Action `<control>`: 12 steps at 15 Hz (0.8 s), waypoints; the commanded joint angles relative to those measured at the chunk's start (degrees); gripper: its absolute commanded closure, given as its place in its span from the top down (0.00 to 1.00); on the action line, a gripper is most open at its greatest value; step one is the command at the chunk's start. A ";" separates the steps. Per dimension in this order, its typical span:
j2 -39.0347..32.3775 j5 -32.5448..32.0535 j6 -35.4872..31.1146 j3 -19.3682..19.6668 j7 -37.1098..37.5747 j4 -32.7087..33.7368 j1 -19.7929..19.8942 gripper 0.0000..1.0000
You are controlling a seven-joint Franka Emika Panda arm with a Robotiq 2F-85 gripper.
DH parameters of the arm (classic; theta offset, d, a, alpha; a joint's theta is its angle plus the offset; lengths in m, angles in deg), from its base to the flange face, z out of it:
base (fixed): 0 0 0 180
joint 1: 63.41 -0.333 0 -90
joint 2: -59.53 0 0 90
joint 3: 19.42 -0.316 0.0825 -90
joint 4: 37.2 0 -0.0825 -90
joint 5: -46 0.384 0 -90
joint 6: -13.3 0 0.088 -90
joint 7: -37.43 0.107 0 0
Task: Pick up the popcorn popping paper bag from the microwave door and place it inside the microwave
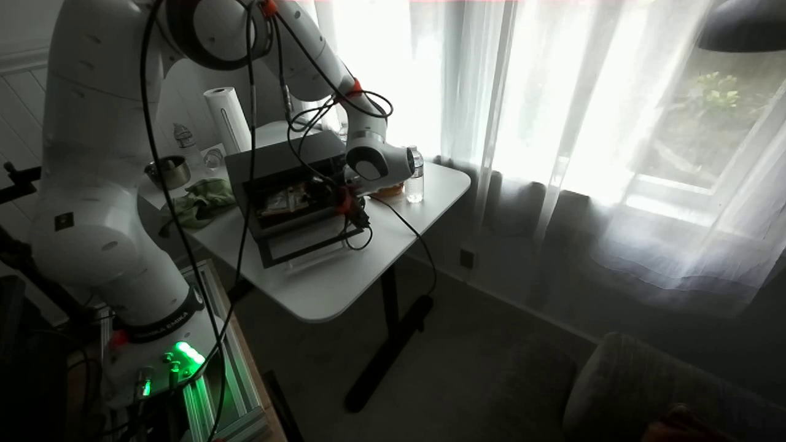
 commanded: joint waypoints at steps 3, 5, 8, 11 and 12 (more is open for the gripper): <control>3.83 5.33 -3.95 -2.69 2.64 -2.17 -0.19 0.00; 4.23 6.67 -4.20 -2.93 3.60 -2.37 -0.43 0.00; 4.08 6.57 -3.60 -2.83 5.33 -2.12 -0.74 0.27; 5.32 5.32 -6.31 -2.36 5.34 -2.97 -1.17 0.47; 6.11 4.88 -7.83 -2.08 5.32 -3.61 -1.28 0.54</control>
